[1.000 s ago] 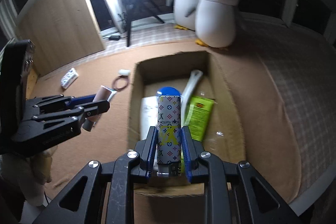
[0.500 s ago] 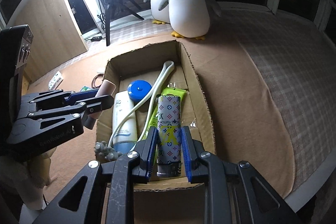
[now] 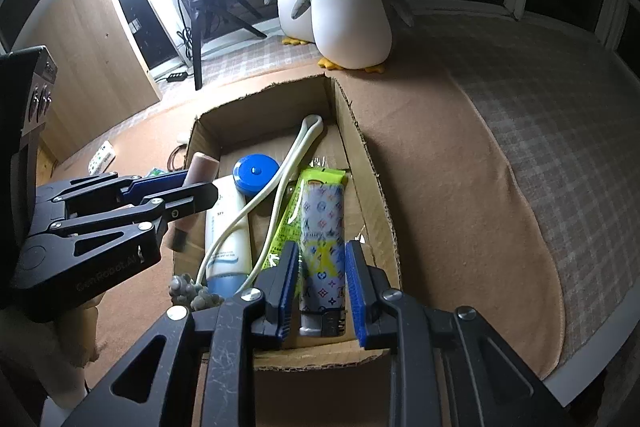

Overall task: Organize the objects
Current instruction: 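Lower the pink bottle into the box and open the left tool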

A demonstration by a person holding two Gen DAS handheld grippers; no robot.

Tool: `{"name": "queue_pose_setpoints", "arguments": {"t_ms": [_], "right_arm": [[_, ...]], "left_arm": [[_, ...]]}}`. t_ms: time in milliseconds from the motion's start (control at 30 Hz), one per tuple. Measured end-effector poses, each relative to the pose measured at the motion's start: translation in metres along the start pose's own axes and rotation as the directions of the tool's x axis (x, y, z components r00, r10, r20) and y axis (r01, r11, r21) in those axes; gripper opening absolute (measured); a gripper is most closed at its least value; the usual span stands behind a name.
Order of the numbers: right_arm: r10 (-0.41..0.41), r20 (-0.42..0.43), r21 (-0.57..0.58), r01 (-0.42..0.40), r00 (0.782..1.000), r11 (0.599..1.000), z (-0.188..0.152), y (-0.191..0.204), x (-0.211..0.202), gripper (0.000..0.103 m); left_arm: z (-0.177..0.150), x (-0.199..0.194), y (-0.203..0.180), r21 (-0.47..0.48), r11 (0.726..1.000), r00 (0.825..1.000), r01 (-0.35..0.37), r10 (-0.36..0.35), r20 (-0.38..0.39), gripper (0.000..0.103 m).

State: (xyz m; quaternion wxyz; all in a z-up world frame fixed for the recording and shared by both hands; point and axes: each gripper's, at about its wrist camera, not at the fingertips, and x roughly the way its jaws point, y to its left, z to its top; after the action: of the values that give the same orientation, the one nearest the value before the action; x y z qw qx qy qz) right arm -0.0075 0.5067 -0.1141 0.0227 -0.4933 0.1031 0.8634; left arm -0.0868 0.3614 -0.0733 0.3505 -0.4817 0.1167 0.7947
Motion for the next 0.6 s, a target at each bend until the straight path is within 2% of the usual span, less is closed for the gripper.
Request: {"name": "queue_pose_setpoints", "arguments": {"t_ms": [33, 67, 167, 233, 500, 567, 600], "right_arm": [[-0.009, 0.020, 0.002, 0.009, 1.000, 1.000, 0.000, 0.000, -0.003, 0.046], [-0.017, 0.028, 0.002, 0.017, 0.999, 1.000, 0.000, 0.000, -0.004, 0.048], [-0.024, 0.029, 0.004, 0.023, 0.999, 1.000, 0.002, 0.000, -0.005, 0.048], [-0.029, 0.032, 0.001, 0.029, 0.999, 1.000, 0.003, 0.002, -0.007, 0.048], [-0.014, 0.043, -0.029, 0.016, 0.999, 0.999, 0.001, 0.020, -0.010, 0.052], [-0.015, 0.046, -0.042, 0.017, 0.999, 0.999, 0.001, 0.026, -0.011, 0.052], [-0.013, 0.048, -0.048, 0.016, 0.999, 0.999, 0.001, 0.029, -0.012, 0.052]], "left_arm": [[0.000, -0.002, 0.000, 0.005, 1.000, 1.000, -0.005, 0.005, 0.007, 0.028], [0.000, -0.003, 0.001, 0.009, 1.000, 1.000, -0.015, 0.015, 0.011, 0.028], [-0.002, -0.009, 0.003, 0.009, 1.000, 1.000, -0.025, 0.025, 0.016, 0.030], [-0.004, -0.015, 0.004, 0.014, 0.999, 0.999, -0.038, 0.037, 0.029, 0.036], [-0.016, -0.044, 0.015, -0.003, 0.998, 0.995, -0.066, 0.066, 0.073, 0.048], [-0.019, -0.050, 0.019, -0.015, 0.997, 0.994, -0.073, 0.074, 0.082, 0.053], [-0.022, -0.054, 0.021, -0.021, 0.997, 0.993, -0.079, 0.081, 0.086, 0.059]]}}
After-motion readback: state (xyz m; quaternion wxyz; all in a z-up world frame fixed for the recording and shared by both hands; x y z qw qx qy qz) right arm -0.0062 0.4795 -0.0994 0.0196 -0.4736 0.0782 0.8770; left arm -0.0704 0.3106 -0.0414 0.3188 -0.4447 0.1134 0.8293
